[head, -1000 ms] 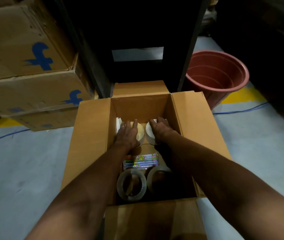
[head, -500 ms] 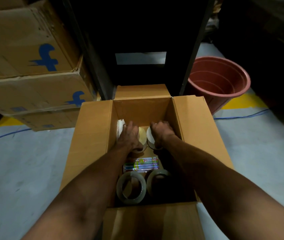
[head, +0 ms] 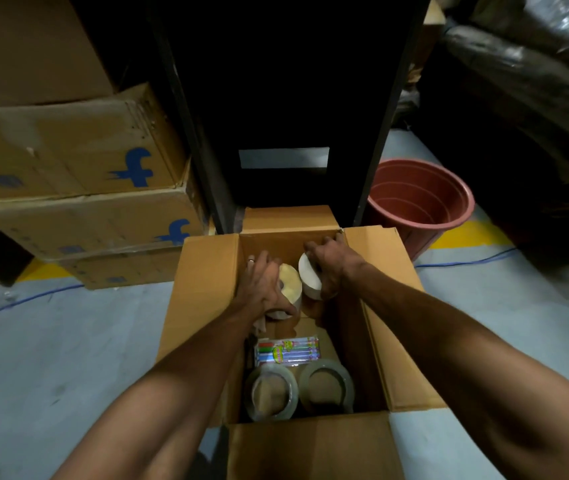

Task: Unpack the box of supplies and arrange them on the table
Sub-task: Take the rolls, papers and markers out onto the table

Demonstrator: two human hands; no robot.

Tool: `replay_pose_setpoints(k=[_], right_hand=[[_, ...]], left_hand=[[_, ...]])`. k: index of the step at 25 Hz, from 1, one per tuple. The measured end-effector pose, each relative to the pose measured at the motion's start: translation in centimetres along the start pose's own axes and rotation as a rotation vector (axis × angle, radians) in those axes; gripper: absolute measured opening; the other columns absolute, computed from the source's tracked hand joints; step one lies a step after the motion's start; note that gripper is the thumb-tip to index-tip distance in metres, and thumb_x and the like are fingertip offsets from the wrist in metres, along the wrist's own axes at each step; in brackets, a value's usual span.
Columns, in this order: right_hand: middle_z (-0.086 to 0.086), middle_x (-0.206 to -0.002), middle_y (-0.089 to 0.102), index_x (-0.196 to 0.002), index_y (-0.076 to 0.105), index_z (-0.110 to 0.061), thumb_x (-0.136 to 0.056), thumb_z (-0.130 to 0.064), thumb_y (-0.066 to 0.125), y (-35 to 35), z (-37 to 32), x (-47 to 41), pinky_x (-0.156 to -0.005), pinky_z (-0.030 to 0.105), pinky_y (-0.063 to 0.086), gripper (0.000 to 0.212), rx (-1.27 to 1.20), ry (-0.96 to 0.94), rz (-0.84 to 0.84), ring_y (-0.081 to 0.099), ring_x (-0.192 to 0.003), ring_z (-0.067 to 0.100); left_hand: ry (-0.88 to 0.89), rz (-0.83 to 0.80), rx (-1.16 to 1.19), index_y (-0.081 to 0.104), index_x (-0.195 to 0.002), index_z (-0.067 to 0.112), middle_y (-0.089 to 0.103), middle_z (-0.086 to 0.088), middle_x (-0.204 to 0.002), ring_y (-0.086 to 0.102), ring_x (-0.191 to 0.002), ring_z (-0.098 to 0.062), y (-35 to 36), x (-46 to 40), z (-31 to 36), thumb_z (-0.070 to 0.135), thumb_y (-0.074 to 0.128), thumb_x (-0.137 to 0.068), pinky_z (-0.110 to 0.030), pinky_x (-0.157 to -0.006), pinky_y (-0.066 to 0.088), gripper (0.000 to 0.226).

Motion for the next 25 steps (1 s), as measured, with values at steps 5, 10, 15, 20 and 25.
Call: replay_pose_setpoints(k=[5,10,15,20,25], right_hand=[[0.014,-0.132,0.048,-0.146,0.03,-0.022,-0.058,-0.037,0.089,-5.4,1.0,3.1,-0.1,0.047,0.046,0.107,-0.076,-0.016,0.056,0.036,-0.126,0.037],[0.013,-0.123,0.053,-0.14,0.032,-0.024,-0.047,-0.049,0.086,-11.5,0.7,8.6,-0.099,0.043,0.041,0.11,-0.119,-0.042,0.041,0.044,-0.115,0.035],[0.013,-0.124,0.053,-0.141,0.03,-0.025,-0.031,-0.06,0.072,-18.3,0.4,14.6,-0.096,0.045,0.044,0.123,-0.265,0.041,-0.107,0.046,-0.117,0.039],[0.014,-0.133,0.046,-0.144,0.037,-0.02,-0.047,-0.047,0.086,-30.3,-2.6,23.2,-0.106,0.043,0.041,0.112,-0.434,-0.012,-0.139,0.039,-0.126,0.041],[0.011,-0.142,0.04,-0.147,0.031,-0.023,-0.052,-0.045,0.088,-40.6,-4.4,28.4,-0.105,0.038,0.04,0.113,-0.42,-0.091,-0.116,0.037,-0.129,0.032]], left_hand=[[-0.011,0.073,0.082,0.046,-0.137,0.016,0.037,-0.005,-0.135,0.034,-0.13,-0.03,-5.3,2.1,1.5,0.056,0.089,-0.044,-0.041,-0.112,0.032,0.11],[-0.009,0.056,0.098,0.05,-0.129,0.015,0.039,-0.002,-0.129,0.039,-0.12,-0.028,-13.1,7.0,4.3,0.055,0.087,-0.04,-0.039,-0.099,0.044,0.104],[-0.078,-0.082,0.165,0.044,-0.136,0.021,0.032,0.003,-0.137,0.036,-0.126,-0.027,-22.5,13.1,7.4,0.05,0.089,-0.042,-0.04,-0.1,0.047,0.108],[-0.164,-0.122,0.213,0.042,-0.139,0.021,0.032,-0.001,-0.141,0.043,-0.124,-0.026,-33.5,19.7,9.6,0.053,0.091,-0.039,-0.041,-0.101,0.048,0.116],[-0.205,-0.052,0.312,0.045,-0.135,0.024,0.036,0.001,-0.127,0.046,-0.114,-0.023,-45.1,24.9,9.9,0.053,0.087,-0.038,-0.041,-0.093,0.052,0.109]])
Point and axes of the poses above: each hand's wrist, its own x-axis away from the middle knuckle, its own y-axis out of the palm, z = x × y, the point moved 8 cm from there along -x, towards the middle knuckle
